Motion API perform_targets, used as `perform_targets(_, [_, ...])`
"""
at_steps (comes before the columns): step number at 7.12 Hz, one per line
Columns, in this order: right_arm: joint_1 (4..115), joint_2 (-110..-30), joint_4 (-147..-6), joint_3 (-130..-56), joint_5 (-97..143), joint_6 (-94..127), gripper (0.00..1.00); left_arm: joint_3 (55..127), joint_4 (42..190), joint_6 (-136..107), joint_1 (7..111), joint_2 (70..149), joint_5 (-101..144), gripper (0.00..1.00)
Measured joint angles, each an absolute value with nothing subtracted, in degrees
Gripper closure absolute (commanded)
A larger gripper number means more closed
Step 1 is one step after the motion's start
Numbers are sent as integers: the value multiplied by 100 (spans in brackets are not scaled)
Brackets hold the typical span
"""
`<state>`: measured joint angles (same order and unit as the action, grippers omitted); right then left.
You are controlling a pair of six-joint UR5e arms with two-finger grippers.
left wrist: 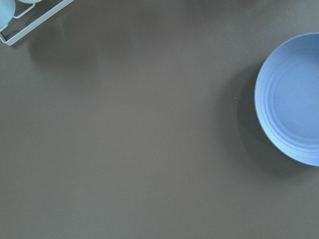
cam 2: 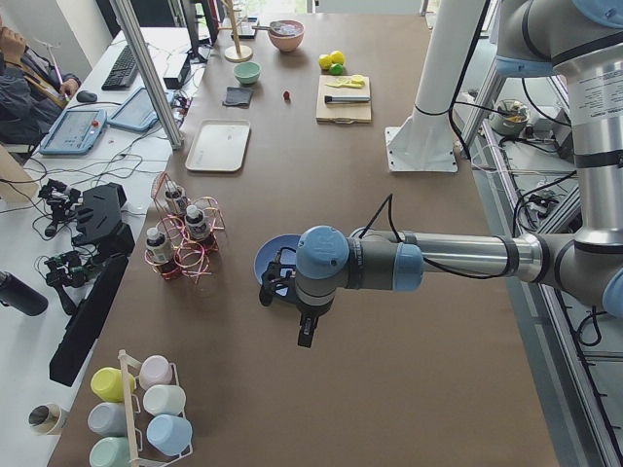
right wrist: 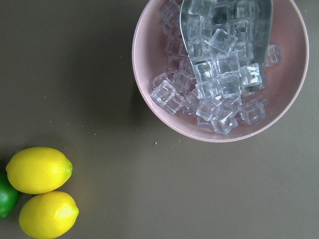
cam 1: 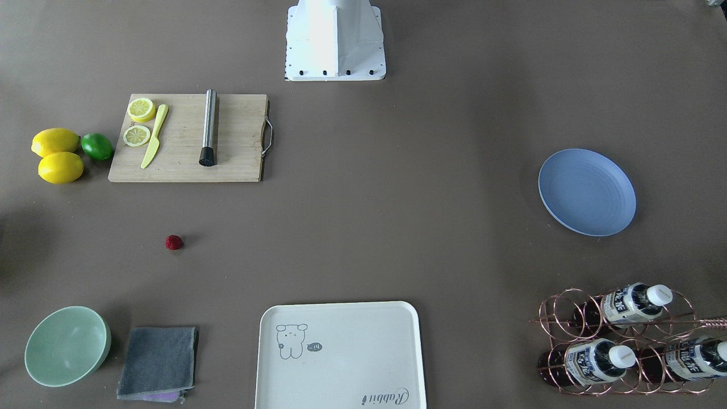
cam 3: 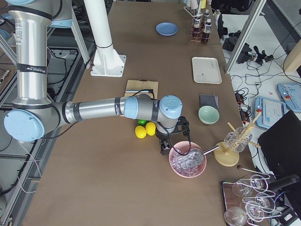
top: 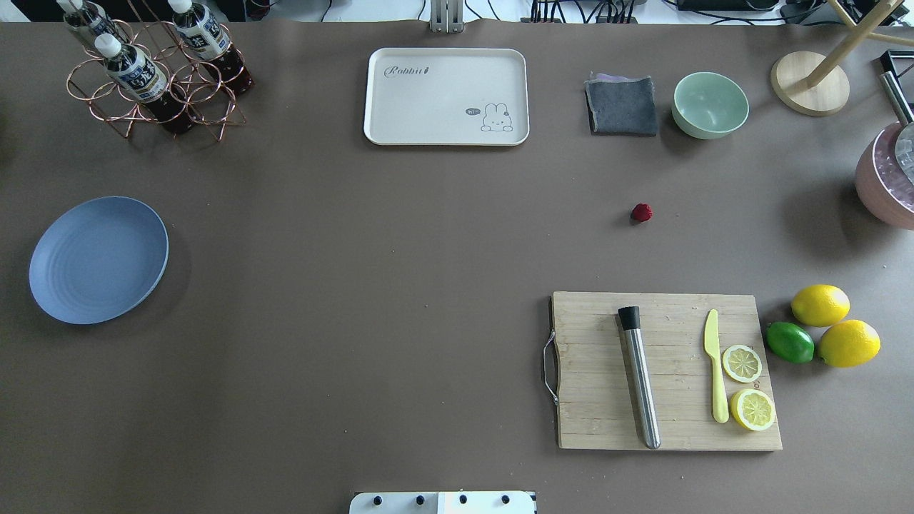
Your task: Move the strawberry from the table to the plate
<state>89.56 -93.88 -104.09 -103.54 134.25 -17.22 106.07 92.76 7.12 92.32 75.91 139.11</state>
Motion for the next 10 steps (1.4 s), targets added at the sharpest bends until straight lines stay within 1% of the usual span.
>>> perform_targets(2, [8922, -9417, -10407, -10353, 13458, -1745, 0, 10507, 9952, -521, 8355, 7654, 13933, 3])
perform_targets(3, [8887, -9419, -10404, -10353, 13462, -1750, 0, 10324, 10412, -1237, 7955, 7717, 13888, 4])
perform_targets(4, [8843, -9421, -10381, -10351, 13466, -1750, 0, 9976, 10956, -1686, 7627, 7832, 13808, 4])
perform_targets(6, [8785, -9449, -10327, -10346, 13576, -1753, 0, 9152, 11687, -2194, 7297, 8310, 13726, 8])
perform_targets(7, [8774, -9501, -10282, -10345, 13737, -1760, 0, 8871, 11814, -2454, 7181, 8578, 13719, 11])
perform_targets(10, [8726, -9646, -10048, -10324, 13911, -1694, 0, 8566, 11927, -3007, 6816, 8945, 13706, 15])
